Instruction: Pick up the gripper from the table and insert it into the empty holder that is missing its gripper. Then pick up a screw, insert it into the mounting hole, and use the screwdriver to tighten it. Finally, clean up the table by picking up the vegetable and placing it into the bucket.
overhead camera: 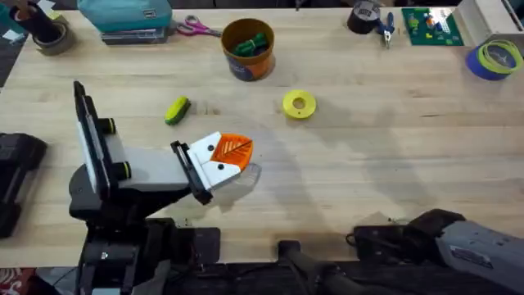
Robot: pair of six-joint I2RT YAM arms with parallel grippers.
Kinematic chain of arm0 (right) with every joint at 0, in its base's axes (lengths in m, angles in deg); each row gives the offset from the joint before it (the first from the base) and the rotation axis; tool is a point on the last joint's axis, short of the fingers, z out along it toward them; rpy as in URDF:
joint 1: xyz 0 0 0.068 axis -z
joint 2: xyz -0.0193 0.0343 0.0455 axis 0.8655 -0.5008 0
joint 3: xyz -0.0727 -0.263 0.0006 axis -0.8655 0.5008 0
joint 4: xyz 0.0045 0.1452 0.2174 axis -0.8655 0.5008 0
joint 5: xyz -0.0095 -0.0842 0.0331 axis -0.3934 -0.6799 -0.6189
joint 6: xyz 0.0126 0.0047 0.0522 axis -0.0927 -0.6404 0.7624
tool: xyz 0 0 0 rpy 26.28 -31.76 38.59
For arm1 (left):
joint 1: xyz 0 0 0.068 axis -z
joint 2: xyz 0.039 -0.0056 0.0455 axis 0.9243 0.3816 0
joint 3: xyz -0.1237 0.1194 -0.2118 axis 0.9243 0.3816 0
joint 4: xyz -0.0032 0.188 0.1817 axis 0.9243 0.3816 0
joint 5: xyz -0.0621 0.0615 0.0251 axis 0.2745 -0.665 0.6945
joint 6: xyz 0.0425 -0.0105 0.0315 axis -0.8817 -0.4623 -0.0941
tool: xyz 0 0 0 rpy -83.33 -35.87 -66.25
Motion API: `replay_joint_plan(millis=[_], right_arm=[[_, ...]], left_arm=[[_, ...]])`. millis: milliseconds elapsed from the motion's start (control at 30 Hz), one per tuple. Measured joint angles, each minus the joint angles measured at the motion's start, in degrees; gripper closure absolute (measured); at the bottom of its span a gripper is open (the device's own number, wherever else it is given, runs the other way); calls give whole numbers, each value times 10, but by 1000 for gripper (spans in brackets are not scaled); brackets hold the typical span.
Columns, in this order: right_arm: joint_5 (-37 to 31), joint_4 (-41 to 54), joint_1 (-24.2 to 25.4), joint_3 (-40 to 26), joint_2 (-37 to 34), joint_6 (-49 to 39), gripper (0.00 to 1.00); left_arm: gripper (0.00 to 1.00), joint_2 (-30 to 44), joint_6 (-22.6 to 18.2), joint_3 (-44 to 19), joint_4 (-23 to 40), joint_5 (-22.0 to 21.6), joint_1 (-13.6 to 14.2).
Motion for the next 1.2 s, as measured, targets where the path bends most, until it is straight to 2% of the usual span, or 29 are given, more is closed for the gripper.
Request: replay_joint_plan(millis=[233, 533, 733, 1200], right_arm=[[89, -121, -42, 8, -29, 23, 977], [163, -278, -83, 94, -55, 71, 977], [187, -377, -108, 144, -55, 116, 977], [195, -404, -146, 171, -55, 145, 977]], left_arm=[[987, 0, 0, 0, 0, 0, 0], [987, 0, 0, 0, 0, 0, 0], [987, 0, 0, 0, 0, 0, 0], [987, 0, 0, 0, 0, 0, 0]])
